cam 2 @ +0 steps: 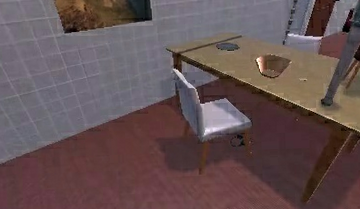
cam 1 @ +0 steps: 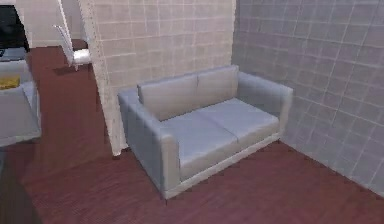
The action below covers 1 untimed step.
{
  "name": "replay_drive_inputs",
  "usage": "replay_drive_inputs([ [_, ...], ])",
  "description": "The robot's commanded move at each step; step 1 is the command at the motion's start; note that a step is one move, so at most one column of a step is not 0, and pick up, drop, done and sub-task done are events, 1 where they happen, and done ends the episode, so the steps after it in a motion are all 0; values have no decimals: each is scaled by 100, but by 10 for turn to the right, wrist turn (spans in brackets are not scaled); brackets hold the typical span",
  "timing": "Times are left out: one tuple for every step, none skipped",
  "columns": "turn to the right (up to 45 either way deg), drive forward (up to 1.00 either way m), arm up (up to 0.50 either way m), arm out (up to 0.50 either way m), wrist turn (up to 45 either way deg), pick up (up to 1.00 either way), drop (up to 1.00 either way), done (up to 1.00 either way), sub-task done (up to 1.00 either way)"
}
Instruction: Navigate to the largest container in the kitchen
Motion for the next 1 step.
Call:
replay_drive_inputs([
  [-360, 0, 0, 0, 0, 0, 0, 0, 0],
])
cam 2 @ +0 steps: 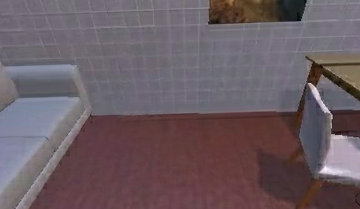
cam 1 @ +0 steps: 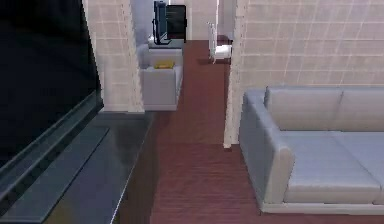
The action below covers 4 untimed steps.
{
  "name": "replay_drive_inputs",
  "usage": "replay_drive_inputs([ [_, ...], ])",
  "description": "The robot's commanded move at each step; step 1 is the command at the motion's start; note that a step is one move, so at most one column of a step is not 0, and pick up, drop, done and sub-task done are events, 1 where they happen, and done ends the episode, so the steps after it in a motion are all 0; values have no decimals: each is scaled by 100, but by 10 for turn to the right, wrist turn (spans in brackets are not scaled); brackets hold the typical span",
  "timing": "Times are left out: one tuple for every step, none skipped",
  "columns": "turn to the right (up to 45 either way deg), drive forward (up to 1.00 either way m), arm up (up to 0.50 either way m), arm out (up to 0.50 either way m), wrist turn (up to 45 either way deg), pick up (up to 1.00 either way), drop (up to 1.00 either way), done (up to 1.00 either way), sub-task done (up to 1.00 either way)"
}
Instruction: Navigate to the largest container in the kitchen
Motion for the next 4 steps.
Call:
replay_drive_inputs([
  [0, 100, 0, 0, 0, 0, 0, 0, 0],
  [-30, 0, 0, 0, 0, 0, 0, 0, 0],
  [0, 100, 0, 0, 0, 0, 0, 0, 0],
  [0, 25, 0, 0, 0, 0, 0, 0, 0],
])
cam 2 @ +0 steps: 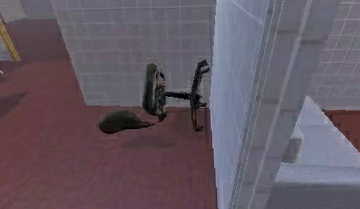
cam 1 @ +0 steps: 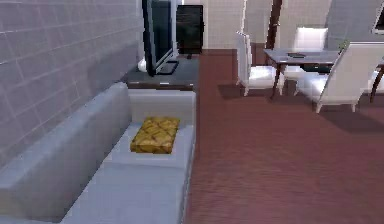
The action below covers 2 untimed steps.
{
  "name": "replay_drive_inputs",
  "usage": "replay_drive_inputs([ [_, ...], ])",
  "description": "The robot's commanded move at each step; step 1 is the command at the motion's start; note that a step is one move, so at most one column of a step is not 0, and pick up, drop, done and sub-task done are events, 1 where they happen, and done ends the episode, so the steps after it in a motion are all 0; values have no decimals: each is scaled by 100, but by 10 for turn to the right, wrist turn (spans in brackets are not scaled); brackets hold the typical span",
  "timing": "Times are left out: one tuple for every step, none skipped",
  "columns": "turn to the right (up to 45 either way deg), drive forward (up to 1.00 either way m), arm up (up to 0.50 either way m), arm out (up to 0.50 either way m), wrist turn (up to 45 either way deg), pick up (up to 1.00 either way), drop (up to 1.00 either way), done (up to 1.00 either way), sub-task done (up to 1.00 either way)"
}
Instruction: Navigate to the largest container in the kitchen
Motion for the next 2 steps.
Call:
replay_drive_inputs([
  [450, 0, 0, 0, 0, 0, 0, 0, 0],
  [0, 100, 0, 0, 0, 0, 0, 0, 0],
])
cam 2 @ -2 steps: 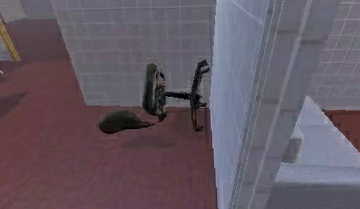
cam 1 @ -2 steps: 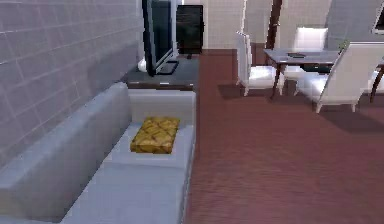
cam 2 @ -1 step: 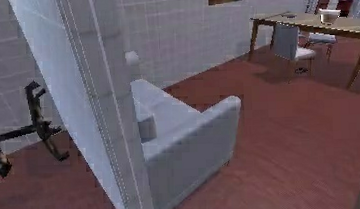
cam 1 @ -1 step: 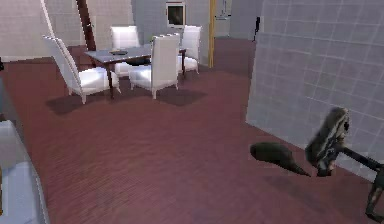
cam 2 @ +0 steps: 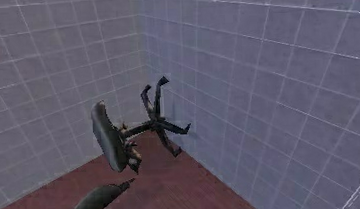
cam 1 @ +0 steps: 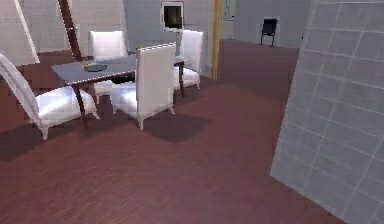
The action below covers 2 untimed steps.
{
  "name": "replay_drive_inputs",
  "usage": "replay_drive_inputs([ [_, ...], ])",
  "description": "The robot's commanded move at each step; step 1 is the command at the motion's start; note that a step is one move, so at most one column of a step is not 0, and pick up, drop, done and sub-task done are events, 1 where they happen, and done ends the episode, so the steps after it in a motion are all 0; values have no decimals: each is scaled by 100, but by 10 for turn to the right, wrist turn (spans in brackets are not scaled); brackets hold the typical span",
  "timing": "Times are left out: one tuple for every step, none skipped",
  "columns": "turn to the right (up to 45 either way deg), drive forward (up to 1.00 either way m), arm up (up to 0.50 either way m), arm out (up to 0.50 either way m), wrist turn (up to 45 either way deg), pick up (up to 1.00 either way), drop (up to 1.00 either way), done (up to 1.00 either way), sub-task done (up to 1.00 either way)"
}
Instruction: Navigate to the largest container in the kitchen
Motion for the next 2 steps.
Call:
replay_drive_inputs([
  [0, 35, 0, 0, 0, 0, 0, 0, 0],
  [-330, 0, 0, 0, 0, 0, 0, 0, 0],
])
